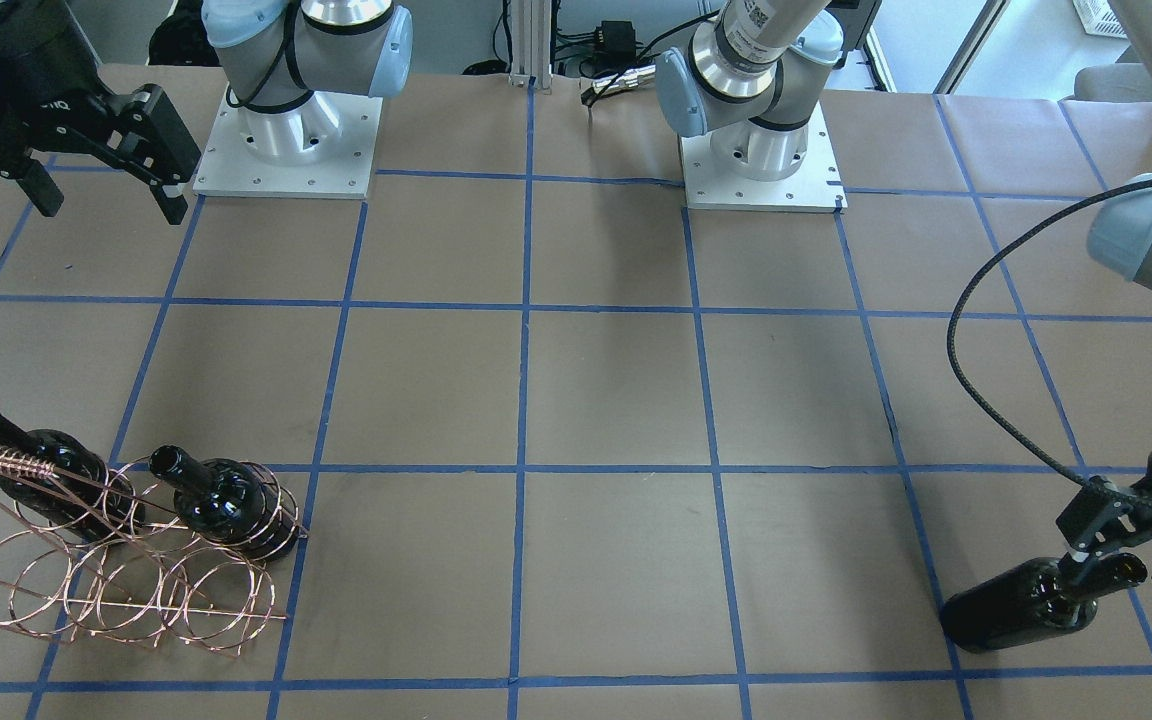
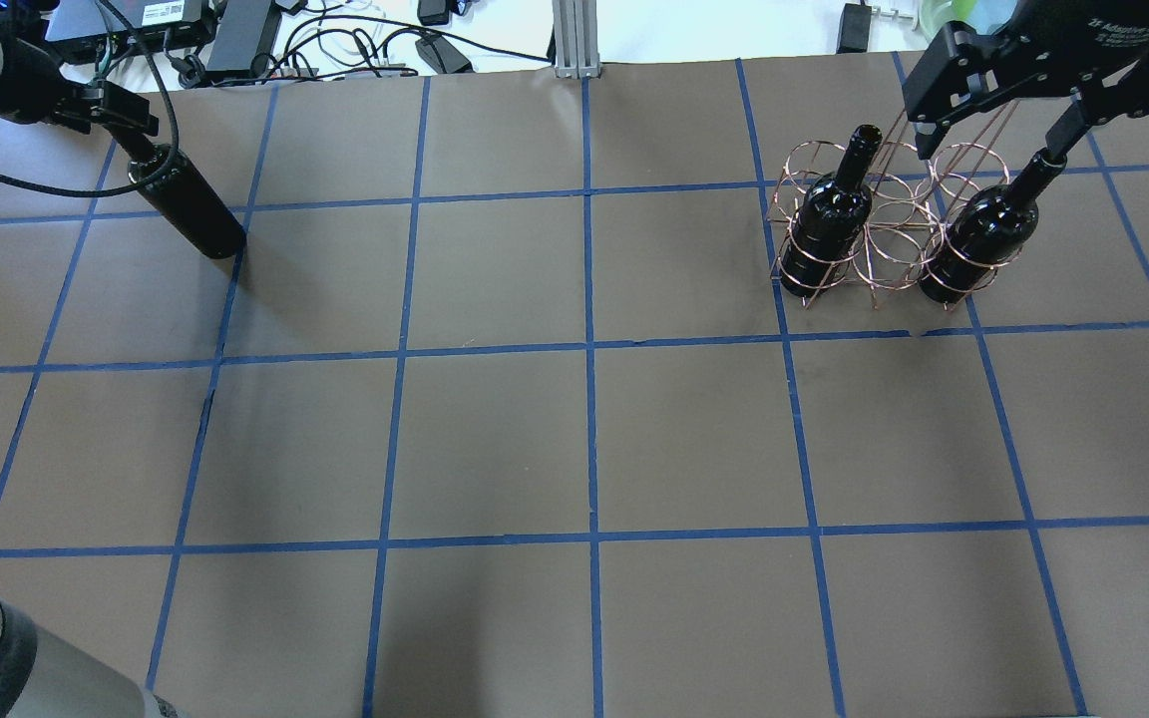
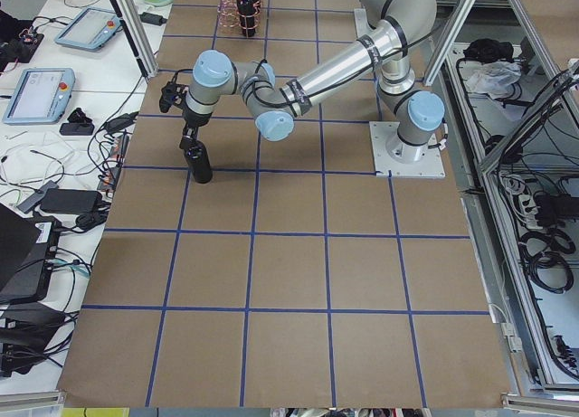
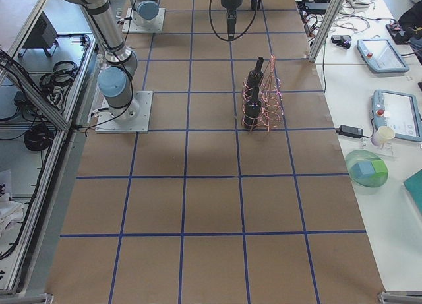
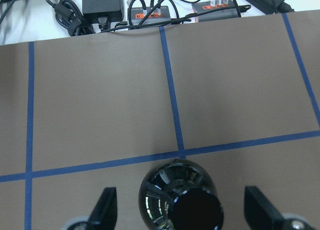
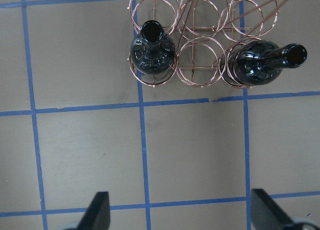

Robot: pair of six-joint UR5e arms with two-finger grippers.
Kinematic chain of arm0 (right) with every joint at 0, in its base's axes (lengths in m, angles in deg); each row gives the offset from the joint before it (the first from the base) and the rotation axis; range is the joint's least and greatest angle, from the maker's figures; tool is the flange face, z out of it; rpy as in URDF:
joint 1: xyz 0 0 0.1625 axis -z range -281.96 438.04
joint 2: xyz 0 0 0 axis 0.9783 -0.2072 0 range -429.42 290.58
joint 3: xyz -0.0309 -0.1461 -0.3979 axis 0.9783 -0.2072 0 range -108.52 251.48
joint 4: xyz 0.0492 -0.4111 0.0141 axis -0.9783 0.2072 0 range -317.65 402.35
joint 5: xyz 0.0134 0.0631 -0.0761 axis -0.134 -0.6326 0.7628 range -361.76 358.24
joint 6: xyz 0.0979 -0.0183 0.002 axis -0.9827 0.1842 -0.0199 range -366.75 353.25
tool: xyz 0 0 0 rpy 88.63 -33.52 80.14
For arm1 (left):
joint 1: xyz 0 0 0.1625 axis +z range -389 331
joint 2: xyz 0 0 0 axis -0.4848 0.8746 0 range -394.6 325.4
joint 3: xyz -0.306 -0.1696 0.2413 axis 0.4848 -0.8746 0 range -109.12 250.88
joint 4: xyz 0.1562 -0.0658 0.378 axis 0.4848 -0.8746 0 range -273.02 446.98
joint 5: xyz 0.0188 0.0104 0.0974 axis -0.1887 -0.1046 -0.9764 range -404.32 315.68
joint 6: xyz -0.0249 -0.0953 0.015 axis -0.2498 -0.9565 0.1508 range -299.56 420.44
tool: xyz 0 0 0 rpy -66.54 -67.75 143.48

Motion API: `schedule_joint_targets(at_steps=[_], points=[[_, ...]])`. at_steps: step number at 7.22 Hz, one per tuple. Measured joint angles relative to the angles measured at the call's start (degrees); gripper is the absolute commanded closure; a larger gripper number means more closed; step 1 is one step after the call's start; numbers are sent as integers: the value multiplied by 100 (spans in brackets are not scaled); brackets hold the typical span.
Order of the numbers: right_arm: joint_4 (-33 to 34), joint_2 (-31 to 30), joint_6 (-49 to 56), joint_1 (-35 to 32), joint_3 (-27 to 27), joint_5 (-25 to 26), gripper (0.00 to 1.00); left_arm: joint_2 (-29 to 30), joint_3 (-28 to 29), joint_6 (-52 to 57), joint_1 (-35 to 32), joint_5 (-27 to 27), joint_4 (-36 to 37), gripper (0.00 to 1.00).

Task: Place wine into wine basket
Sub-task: 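Carry the dark bottle with the left gripper toward the table center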

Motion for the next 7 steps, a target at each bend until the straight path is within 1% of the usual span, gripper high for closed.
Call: schedule_joint_targets(at_steps=[2, 3, 5, 7], points=[[107, 4, -12, 1, 1, -18, 0, 9, -2, -46, 1, 90, 4, 24], [122, 2, -23, 1, 2, -21, 0, 17, -9, -53, 1, 101, 6, 30], [129, 5, -21, 1, 0, -19, 0, 30, -20, -56, 0, 115, 17, 37], [132, 8, -8, 1, 1, -2, 0, 40, -35, -28, 1, 176, 84, 51]])
